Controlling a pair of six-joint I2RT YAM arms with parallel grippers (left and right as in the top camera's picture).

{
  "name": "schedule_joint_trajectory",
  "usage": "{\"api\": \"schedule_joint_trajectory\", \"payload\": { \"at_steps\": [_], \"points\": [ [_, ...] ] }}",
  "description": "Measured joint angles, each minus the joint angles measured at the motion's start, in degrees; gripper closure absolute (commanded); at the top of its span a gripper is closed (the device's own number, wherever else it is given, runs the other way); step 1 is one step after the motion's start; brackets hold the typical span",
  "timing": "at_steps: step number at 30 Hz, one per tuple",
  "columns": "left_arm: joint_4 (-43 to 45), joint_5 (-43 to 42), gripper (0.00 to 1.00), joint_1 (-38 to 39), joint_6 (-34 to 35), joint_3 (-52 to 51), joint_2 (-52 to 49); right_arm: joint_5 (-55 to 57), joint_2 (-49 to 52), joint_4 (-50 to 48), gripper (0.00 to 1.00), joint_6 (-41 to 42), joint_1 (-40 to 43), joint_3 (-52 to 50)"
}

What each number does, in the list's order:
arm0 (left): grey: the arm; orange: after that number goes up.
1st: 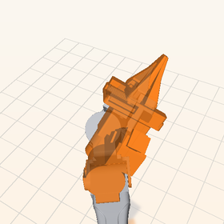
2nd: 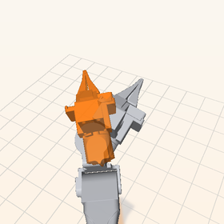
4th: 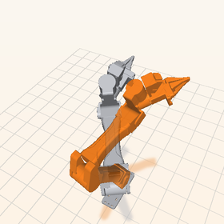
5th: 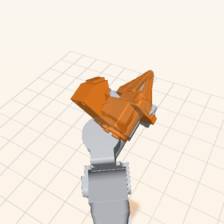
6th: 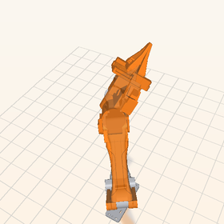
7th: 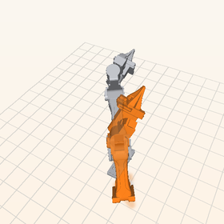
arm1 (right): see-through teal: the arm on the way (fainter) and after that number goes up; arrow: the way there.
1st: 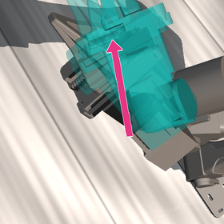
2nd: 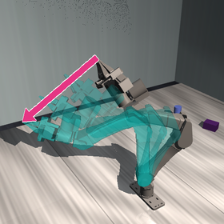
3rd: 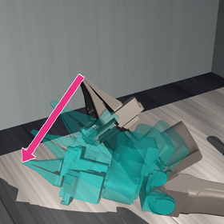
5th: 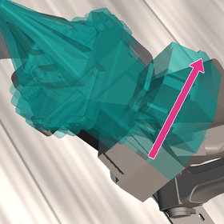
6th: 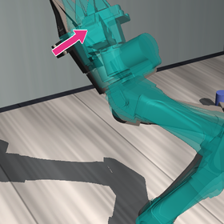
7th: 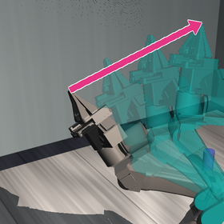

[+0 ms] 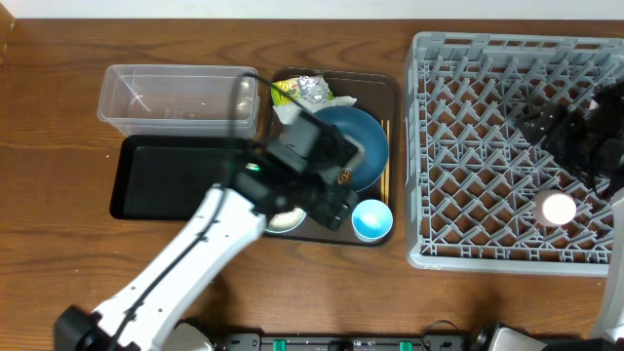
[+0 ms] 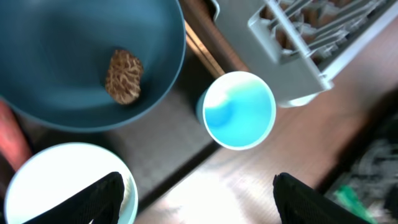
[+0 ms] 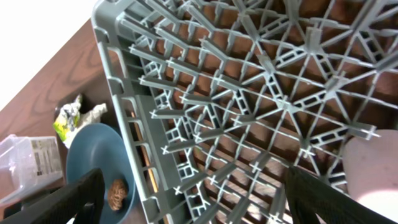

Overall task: Sort waste into correct bins and load items into the dishwasher rack
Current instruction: 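Grasp the light-blue cup with the left gripper and lift it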

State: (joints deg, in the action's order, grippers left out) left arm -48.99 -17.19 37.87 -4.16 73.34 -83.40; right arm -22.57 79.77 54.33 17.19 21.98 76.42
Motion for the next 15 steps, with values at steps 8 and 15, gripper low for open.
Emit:
{"api": "schedule_joint_trajectory", "payload": {
  "at_steps": [8, 15],
  "points": [
    [2.4, 7.54, 0.24, 7.56, -0.63, 0.0, -11.13, 0.0, 0.0, 1.05, 0.18, 1.07, -0.26, 0.0],
    [4.76, 6.45, 0.57, 8.48, -0.63, 0.0, -18.27, 0.02, 0.0, 1.11, 0.19, 1.29, -0.26, 0.0]
  ]
}}
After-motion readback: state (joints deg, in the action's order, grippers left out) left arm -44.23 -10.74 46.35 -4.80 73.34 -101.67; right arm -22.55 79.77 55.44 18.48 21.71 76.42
